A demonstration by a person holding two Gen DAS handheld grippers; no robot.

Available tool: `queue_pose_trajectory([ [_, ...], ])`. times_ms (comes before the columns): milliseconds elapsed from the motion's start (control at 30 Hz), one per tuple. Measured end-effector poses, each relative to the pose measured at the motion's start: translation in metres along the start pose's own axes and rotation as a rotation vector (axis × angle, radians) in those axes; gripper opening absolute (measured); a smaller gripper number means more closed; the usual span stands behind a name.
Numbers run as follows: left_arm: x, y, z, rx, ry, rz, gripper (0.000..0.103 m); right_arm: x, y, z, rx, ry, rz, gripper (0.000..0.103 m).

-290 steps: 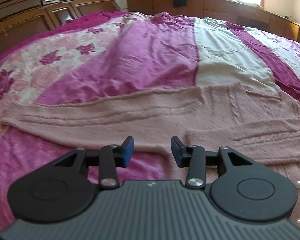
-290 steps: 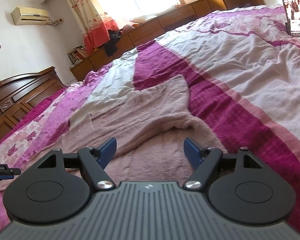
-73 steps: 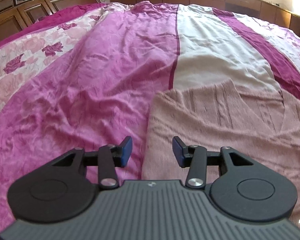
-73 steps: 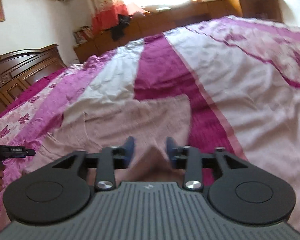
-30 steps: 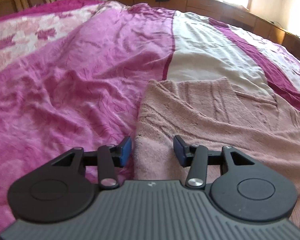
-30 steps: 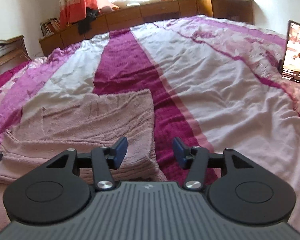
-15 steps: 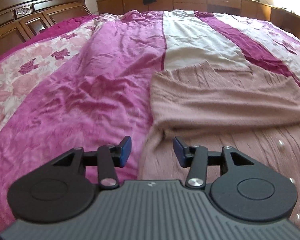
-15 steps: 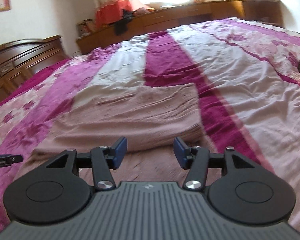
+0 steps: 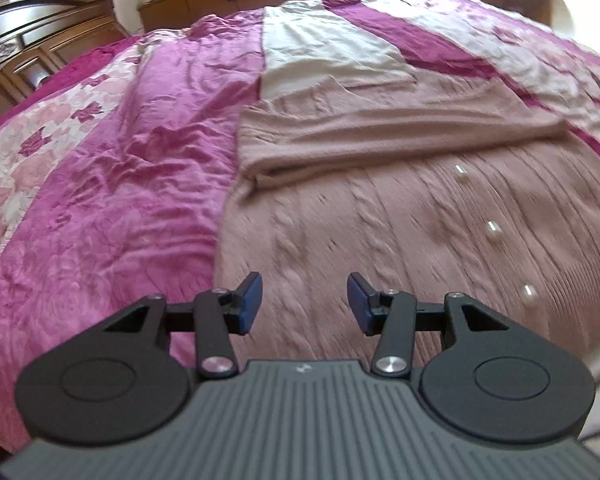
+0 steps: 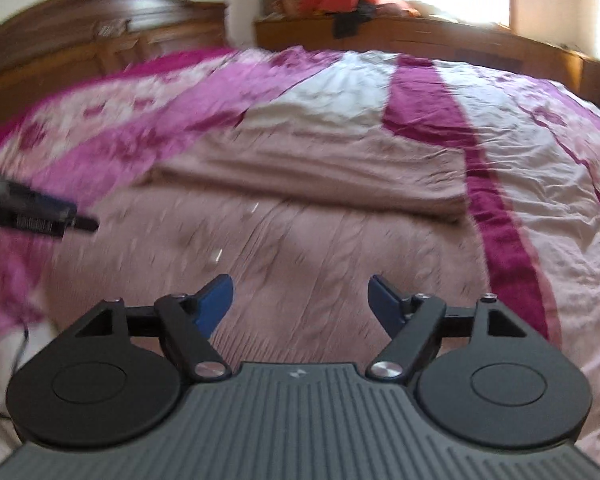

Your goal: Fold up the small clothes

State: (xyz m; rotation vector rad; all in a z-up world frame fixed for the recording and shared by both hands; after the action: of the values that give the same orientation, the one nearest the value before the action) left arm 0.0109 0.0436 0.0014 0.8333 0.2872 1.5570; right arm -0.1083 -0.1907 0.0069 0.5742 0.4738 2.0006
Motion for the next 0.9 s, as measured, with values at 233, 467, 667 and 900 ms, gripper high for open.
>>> queue_pose_trajectory([
  [233, -0.019, 0.017, -0.027, -0.01, -0.08, -0.016, 0.065, 0.036, -0.008, -0.043, 0.162, 0.139, 0.008, 0.083],
  [467, -0.029, 0.019, -0.044, 0.012, -0.098, -0.048, 0.065, 0.049, -0.032, -0.076, 0.356, 0.29, -0.084, 0.083],
  [667, -0.05, 0.02, -0.053, 0.021, -0.164, -0.122, 0.065, 0.044, -0.041, -0.069, 0.317, 0.327, -0.186, 0.083],
  [900, -0.08, 0.028, -0.06, -0.012, -0.264, -0.207, 0.079, 0.027, -0.034, -0.046, 0.187, 0.227, -0.222, 0.083],
])
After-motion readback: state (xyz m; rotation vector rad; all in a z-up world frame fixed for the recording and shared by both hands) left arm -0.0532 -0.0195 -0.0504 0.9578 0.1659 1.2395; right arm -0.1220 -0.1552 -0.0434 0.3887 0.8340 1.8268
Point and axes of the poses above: each gripper's, at about its wrist camera, not at the fingertips, and y roughly against the way its jaws point, x to its left, z to its top, the point moved 8 cm from there along -y, roughly the way its jaws point, and after that the axes turned 15 degrees about z, right-handed, at the moved point
